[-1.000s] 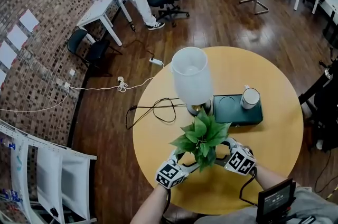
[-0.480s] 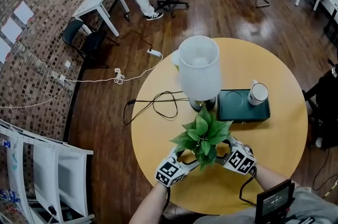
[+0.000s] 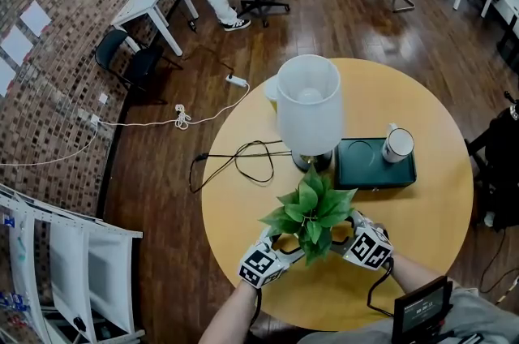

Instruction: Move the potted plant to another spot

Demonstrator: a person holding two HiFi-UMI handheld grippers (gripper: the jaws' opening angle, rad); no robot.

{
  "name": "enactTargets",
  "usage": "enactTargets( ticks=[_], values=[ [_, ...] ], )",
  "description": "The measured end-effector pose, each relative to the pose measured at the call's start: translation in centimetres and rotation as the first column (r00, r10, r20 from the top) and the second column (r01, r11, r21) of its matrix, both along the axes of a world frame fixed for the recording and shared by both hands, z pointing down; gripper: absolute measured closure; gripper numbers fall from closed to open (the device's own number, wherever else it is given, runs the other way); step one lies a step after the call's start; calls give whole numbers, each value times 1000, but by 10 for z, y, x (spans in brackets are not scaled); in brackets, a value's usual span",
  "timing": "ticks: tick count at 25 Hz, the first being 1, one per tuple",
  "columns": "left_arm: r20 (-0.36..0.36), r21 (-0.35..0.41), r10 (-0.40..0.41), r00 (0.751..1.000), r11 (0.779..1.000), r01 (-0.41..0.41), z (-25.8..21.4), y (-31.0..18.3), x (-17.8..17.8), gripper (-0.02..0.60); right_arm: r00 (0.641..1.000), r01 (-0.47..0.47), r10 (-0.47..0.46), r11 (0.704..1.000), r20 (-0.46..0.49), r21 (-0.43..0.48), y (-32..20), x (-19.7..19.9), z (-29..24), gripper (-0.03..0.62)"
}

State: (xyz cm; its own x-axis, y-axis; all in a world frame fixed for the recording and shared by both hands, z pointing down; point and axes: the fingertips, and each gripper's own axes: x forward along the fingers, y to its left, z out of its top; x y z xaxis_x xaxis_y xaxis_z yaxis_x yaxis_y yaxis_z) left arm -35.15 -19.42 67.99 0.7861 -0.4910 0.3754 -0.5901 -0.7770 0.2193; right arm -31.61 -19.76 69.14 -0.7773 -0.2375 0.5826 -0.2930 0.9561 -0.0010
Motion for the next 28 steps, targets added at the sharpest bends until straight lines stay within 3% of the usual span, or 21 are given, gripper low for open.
enactTargets(
  ticks=[11, 20, 28],
  values=[
    [31, 42, 0, 1000, 999, -1, 9, 2, 1, 222, 1000, -6, 6, 1000, -1, 21, 3, 2, 9, 266],
    [37, 31, -1, 999, 1000, 0, 2, 4, 1, 219, 1000, -6, 5, 999, 11, 36, 3, 1, 1, 260],
    [38, 37, -59, 998, 998, 58, -6, 13, -10, 209, 1000, -4, 3, 998, 21, 62, 7, 7, -12, 263]
  ],
)
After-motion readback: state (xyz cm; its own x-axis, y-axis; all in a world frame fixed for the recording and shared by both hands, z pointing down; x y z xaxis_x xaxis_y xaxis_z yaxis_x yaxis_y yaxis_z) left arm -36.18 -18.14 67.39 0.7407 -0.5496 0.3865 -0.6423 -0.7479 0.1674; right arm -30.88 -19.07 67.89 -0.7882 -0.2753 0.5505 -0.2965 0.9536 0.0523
